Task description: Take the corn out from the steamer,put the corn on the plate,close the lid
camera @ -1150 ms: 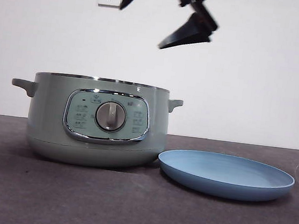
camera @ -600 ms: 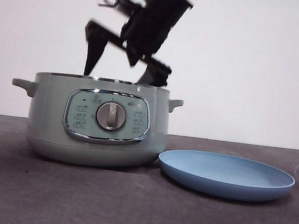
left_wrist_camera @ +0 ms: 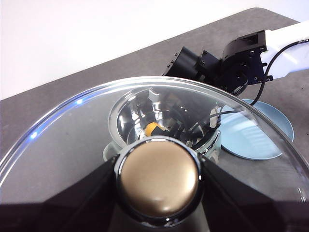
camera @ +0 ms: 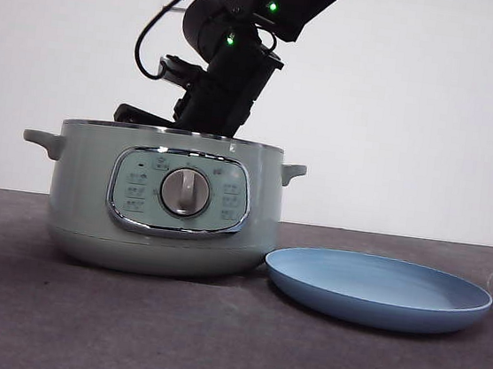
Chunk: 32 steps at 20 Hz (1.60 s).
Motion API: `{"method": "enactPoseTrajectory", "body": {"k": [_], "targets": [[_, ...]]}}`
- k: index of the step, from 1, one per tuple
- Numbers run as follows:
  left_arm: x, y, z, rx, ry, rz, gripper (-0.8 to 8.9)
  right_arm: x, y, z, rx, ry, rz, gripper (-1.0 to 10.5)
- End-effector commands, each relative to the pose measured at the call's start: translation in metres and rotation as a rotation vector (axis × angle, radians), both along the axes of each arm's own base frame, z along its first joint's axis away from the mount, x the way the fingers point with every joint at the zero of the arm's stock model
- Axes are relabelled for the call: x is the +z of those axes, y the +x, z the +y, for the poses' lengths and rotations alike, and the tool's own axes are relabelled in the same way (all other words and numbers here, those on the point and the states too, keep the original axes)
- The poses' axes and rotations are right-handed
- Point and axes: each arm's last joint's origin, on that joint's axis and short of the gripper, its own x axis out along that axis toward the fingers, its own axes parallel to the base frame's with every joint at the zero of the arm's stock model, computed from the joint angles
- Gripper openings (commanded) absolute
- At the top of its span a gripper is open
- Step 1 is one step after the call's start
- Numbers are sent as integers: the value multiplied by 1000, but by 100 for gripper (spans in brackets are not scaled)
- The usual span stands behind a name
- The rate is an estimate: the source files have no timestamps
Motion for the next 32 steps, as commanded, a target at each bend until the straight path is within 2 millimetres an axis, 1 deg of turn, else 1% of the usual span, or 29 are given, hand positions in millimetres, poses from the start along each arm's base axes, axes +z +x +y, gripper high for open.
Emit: {"method": "enactPoseTrajectory", "body": {"k": [1,3,4,5,8,10,11,13,15,17,18,19,20,21,23,24,26,28,30,32], "targets": [[9,-4,2,-8,-16,-72,-8,-16,0,-4,-9,-55,47,587],[9,-4,2,-8,-16,-72,-8,-16,0,-4,-12,-69,33,300],[9,-4,2,-8,-16,-71,-8,-16,0,-4,-5,-71,30,114],[9,-5,2,-8,-15,-68,-8,-15,0,-3,11,-68,22,-25],[8,-5,2,-8,-14,-64,-8,-13,0,3,19,-41,-13,-11],[8,-5,2,-8,-14,-63,-8,-7,-1,4,21,-24,-35,-11],[8,-5,2,-8,-14,-63,-8,-1,-2,4,20,-16,-47,-11],[8,-4,2,-8,-15,-65,-8,22,-6,0,23,10,-90,-11],[8,-4,2,-9,-15,-65,-8,62,-15,-9,32,57,-161,-11],[9,-4,1,-15,-19,-68,-8,110,-32,-25,28,86,-254,-11],[9,-4,1,-15,-21,-75,-8,134,-42,-34,23,93,-310,-11],[11,-4,1,-17,-26,-86,-8,160,-54,-48,19,114,-351,-11],[12,-4,1,-19,-32,-98,-8,180,-66,-62,8,129,-374,-11],[13,-3,1,-21,-35,-106,-8,198,-78,-78,-14,115,-392,-11],[12,-3,0,-21,-35,-104,-8,216,-95,-107,-72,48,-395,-11],[12,-1,0,-22,-33,-99,-8,221,-100,-122,-88,19,-373,-12],[12,3,-2,-25,-33,-96,-8,221,-104,-147,-120,-39,-307,-12],[13,5,-3,-47,-41,-93,-8,217,-104,-159,-140,-64,-283,-12],[13,7,-5,-82,-51,-83,-8,206,-104,-170,-168,-82,-260,-12],[12,8,-6,-92,-55,-79,-8,187,-102,-177,-179,-78,-227,-12]]}}
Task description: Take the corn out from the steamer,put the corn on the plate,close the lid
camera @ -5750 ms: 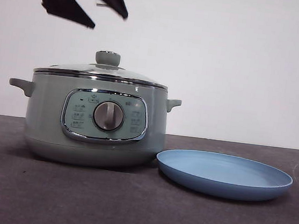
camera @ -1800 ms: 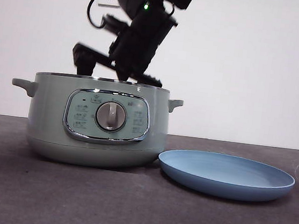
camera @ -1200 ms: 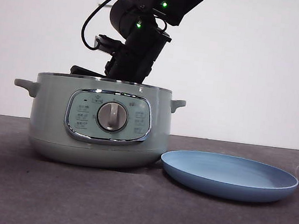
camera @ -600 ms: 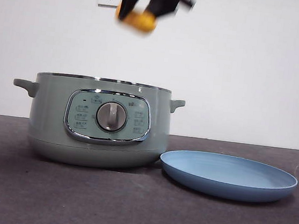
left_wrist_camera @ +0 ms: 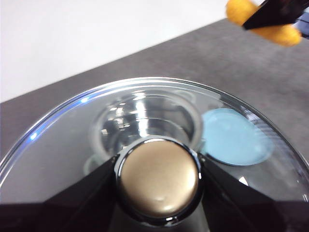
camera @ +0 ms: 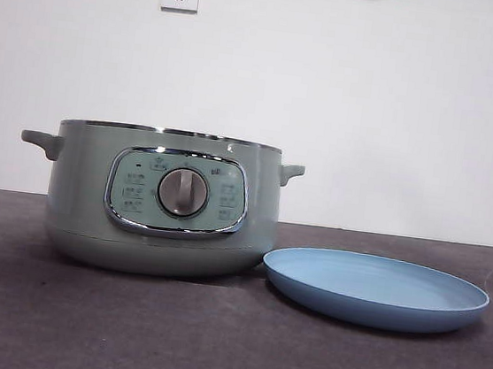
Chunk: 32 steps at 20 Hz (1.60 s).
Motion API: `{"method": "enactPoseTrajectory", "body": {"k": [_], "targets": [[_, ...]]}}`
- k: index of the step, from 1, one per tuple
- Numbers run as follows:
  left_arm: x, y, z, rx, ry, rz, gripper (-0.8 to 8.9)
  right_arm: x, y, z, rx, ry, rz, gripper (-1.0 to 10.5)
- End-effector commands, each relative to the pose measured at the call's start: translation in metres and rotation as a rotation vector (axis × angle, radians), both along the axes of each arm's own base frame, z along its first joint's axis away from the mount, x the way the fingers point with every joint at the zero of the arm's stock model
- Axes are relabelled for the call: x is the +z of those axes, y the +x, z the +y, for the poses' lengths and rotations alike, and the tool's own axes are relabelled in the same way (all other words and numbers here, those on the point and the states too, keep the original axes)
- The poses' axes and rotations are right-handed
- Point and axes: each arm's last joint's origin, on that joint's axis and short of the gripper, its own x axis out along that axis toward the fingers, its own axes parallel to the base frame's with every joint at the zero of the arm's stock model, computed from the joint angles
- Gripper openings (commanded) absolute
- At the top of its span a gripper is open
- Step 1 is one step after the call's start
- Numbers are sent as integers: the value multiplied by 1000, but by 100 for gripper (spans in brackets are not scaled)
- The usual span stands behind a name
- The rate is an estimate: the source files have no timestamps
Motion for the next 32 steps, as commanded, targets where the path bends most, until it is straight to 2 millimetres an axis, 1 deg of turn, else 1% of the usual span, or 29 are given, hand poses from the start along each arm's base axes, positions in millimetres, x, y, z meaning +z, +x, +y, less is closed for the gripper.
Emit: {"method": "enactPoseTrajectory", "body": {"k": [1,4,6,8,10,12,16,19,21,23,24,25,30,31,32], "targets": [[10,0,0,-17,-23,-71,-8,-36,4,-6,7,4,73,-12],[9,6,-3,-17,-17,-56,-8,-97,8,-16,-47,29,138,-11],[8,11,-5,-17,-14,-49,-8,-135,9,-20,-73,34,168,-11],[9,16,-7,-18,-14,-49,-8,-169,7,-20,-64,93,196,-11],[9,20,-8,-18,-14,-47,-8,-195,4,-21,-75,118,205,-11],[8,24,-10,-18,-11,-40,-8,-214,4,-21,-76,113,215,-11],[8,27,-11,-18,-11,-39,-8,-238,14,-17,-78,103,235,-11],[8,27,-11,-18,-10,-39,-8,-252,21,-13,-79,101,239,-11],[8,27,-11,-18,-10,-39,-8,-257,22,-13,-82,91,254,-11],[8,27,-11,-18,-11,-39,-8,-258,23,-13,-85,89,256,-11],[8,27,-11,-18,-11,-40,-8,-258,23,-14,-85,89,256,11],[8,28,-12,-18,-12,-42,-8,-258,22,-14,-86,88,260,39],[7,34,-14,-18,-7,-28,-8,-260,21,-15,-90,76,284,282],[7,35,-14,-19,-7,-28,-8,-260,21,-15,-90,76,283,362],[7,37,-15,-19,-8,-31,-8,-259,21,-15,-90,78,278,475]]}}
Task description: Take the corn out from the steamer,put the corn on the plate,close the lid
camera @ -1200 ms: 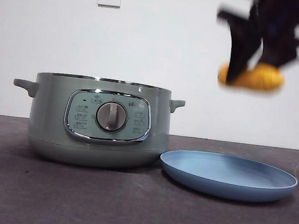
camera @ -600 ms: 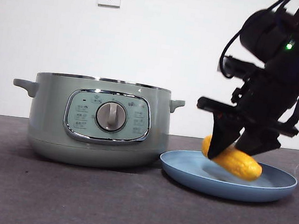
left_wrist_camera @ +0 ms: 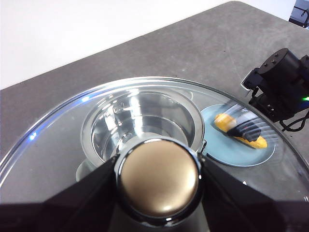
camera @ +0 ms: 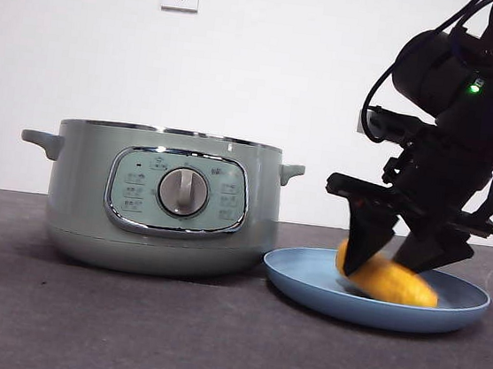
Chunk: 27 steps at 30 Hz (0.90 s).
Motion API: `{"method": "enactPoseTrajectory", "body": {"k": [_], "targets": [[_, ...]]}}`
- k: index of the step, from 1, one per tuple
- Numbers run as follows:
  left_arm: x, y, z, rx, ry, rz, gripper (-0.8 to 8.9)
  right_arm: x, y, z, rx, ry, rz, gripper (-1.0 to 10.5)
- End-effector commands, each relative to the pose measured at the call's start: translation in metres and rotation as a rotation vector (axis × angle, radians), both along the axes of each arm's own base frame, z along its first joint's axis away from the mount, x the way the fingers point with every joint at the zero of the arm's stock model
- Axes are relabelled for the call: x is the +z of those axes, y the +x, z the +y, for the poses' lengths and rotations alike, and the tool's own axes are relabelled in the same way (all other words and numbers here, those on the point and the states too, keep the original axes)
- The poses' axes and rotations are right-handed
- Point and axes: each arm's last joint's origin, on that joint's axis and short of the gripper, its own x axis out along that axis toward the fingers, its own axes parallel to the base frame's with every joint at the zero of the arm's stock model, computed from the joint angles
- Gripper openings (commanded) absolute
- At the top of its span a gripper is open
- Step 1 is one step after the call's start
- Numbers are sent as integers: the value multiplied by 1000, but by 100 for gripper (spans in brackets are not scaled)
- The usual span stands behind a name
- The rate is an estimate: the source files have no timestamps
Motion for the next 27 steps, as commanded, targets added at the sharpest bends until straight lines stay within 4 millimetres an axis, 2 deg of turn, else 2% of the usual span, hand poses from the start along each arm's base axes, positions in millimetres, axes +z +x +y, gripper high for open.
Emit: {"method": "enactPoseTrajectory", "body": {"k": [1,8,12,14,18,23,27], "targets": [[12,0,0,-7,-28,-89,-8,-4,0,0,-7,2,4,566],[12,13,-5,-7,-41,-100,-8,5,0,0,-5,18,-27,599],[11,27,-11,-8,-39,-96,-8,31,-7,-3,-5,50,-98,599],[10,37,-15,-8,-41,-101,-8,51,-15,-7,-5,76,-156,599],[4,62,-26,-57,-35,-102,-8,93,-38,-17,-5,126,-263,599],[-15,104,-44,-114,-38,-38,-8,141,-79,-37,-5,191,-406,599],[-28,134,-56,-113,-39,-42,-8,166,-113,-53,-29,218,-511,599]]}}
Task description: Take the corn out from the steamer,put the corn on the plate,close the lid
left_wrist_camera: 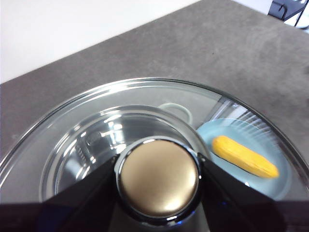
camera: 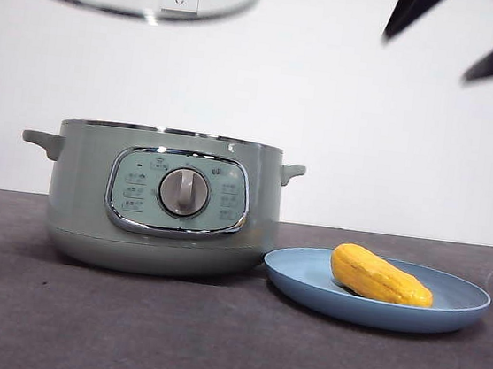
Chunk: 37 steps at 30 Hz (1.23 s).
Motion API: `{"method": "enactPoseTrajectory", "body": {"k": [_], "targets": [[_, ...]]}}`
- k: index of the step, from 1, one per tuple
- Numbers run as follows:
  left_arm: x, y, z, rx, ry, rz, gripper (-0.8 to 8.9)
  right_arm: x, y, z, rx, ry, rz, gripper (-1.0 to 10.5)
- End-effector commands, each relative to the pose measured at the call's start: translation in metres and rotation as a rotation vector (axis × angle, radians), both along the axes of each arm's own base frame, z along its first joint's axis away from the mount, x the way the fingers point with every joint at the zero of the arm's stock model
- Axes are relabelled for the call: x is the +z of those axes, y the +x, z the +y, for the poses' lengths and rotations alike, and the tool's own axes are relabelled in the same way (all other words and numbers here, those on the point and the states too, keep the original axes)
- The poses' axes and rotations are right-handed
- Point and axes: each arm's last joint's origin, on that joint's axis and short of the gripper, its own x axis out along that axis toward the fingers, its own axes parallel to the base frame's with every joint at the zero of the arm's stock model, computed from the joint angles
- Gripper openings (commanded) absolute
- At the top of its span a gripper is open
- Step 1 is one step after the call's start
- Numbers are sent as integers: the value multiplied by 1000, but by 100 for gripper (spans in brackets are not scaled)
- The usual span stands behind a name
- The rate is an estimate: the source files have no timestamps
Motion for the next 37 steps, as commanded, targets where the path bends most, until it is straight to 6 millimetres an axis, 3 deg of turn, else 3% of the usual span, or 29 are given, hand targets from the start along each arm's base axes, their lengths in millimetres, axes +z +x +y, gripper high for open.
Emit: {"method": "enactPoseTrajectory", "body": {"k": [1,5,10,20,37], "targets": [[5,16,-6,-9,-28,-95,-8,15,-24,-12,-17,26,-68,599],[-11,42,-16,-7,-30,-93,-8,27,-51,-25,-32,44,-120,599],[-37,66,-26,-6,2,-22,-7,30,-68,-33,-57,41,-143,599],[-68,94,-37,-3,13,12,-7,23,-67,-33,-53,7,-71,599],[-95,111,-43,-2,41,73,-8,23,-67,-32,-53,10,-78,598]]}}
